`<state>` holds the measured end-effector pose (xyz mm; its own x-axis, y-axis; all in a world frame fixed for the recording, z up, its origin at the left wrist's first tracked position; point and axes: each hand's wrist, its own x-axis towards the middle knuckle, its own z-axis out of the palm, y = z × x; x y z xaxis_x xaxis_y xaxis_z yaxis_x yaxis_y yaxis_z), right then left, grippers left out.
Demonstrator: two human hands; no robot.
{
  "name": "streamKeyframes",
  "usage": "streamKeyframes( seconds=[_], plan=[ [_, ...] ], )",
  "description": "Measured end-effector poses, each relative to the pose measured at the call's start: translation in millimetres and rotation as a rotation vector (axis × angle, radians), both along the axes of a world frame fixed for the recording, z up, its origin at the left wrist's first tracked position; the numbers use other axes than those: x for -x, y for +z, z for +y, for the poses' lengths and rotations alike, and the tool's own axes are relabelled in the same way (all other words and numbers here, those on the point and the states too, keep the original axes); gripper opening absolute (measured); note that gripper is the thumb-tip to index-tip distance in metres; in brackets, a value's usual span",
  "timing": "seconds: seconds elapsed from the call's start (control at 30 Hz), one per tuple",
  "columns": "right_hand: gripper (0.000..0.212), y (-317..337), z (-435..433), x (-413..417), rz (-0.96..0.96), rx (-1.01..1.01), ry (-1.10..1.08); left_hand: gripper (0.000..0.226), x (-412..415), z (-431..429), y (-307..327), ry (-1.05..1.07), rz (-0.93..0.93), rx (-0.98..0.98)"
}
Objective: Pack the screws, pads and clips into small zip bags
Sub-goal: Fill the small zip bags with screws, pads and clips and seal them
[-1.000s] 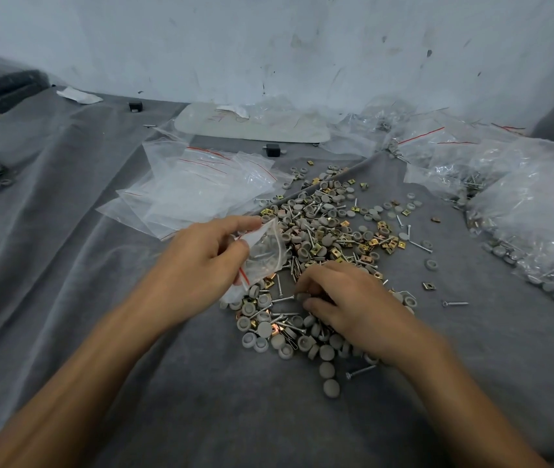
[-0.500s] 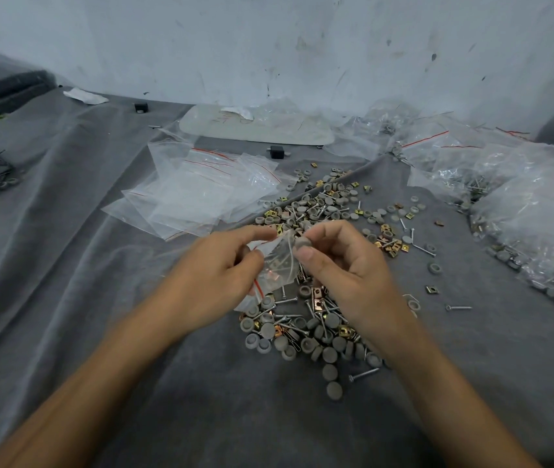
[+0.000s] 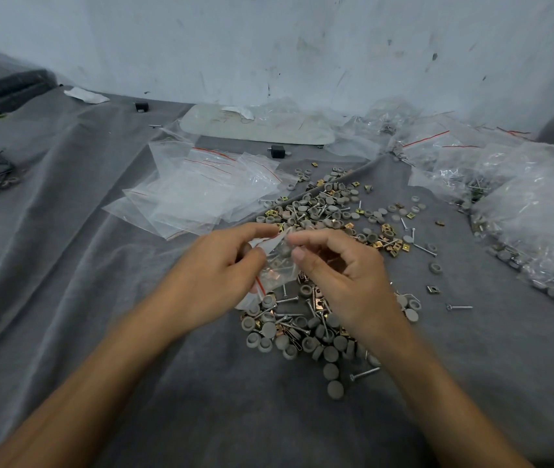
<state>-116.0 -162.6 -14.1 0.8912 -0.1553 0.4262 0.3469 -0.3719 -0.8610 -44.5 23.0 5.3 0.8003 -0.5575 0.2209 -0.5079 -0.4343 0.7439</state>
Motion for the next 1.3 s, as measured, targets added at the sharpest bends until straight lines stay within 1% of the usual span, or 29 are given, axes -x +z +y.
streamKeyframes(
  seconds=[0.1, 0.13, 0.17, 0.23, 0.3, 0.4, 0.47, 0.6, 0.67, 0.73, 0.87, 0.93, 1.07, 1.13, 1.2, 1.23, 1.3],
  plan=[
    [0.023, 0, -6, 0, 0.031, 0.027, 0.021, 0.046, -2, 1, -2, 0.009, 0.007, 0.010],
    [0.022, 0, -10, -1, 0.038, 0.073, -0.005, 0.045, -3, 1, -3, 0.012, 0.009, 0.012],
    [0.019, -2, -14, -1, 0.052, 0.169, -0.049, 0.045, -3, 1, -4, 0.015, 0.010, 0.012],
    [0.012, -5, -22, -3, 0.118, 0.455, -0.137, 0.042, -3, 3, -5, 0.017, 0.013, 0.010],
    [0.015, -8, -25, -3, 0.218, 0.685, -0.157, 0.040, -3, 4, -6, 0.020, 0.017, 0.015],
    [0.023, -10, -22, -3, 0.358, 0.891, -0.134, 0.041, -3, 5, -6, 0.023, 0.017, 0.010],
    [0.027, -10, -20, -3, 0.402, 0.940, -0.126, 0.043, -3, 5, -5, 0.021, 0.013, 0.004],
    [0.022, -11, -19, -5, 0.391, 0.948, -0.162, 0.044, -3, 4, -5, 0.022, 0.000, -0.001],
    [0.020, -11, -21, -5, 0.356, 0.905, -0.175, 0.044, -3, 4, -5, 0.018, -0.004, -0.001],
    [0.016, -9, -24, -5, 0.265, 0.760, -0.186, 0.045, -3, 4, -5, 0.015, -0.008, -0.003],
    [0.012, -3, -23, -1, 0.006, 0.380, -0.179, 0.044, -2, 4, -5, 0.014, 0.001, -0.005],
    [0.012, -1, -17, 0, -0.065, 0.271, -0.133, 0.043, -2, 3, -5, 0.016, 0.000, -0.008],
    [0.018, -1, -10, 0, -0.026, 0.137, -0.002, 0.042, -4, 2, -5, 0.017, -0.019, -0.006],
    [0.016, -4, -12, -1, 0.001, 0.057, -0.036, 0.041, -6, 2, -7, 0.019, -0.001, 0.013],
    [0.012, -8, -16, -1, 0.024, 0.068, -0.110, 0.041, -8, 3, -8, 0.029, 0.018, 0.039],
    [0.010, -9, -19, 0, 0.055, 0.143, -0.129, 0.042, -9, 4, -8, 0.036, 0.025, 0.049],
    [0.009, -12, -22, -1, 0.153, 0.428, -0.110, 0.044, -10, 5, -8, 0.051, 0.026, 0.061]
  ],
)
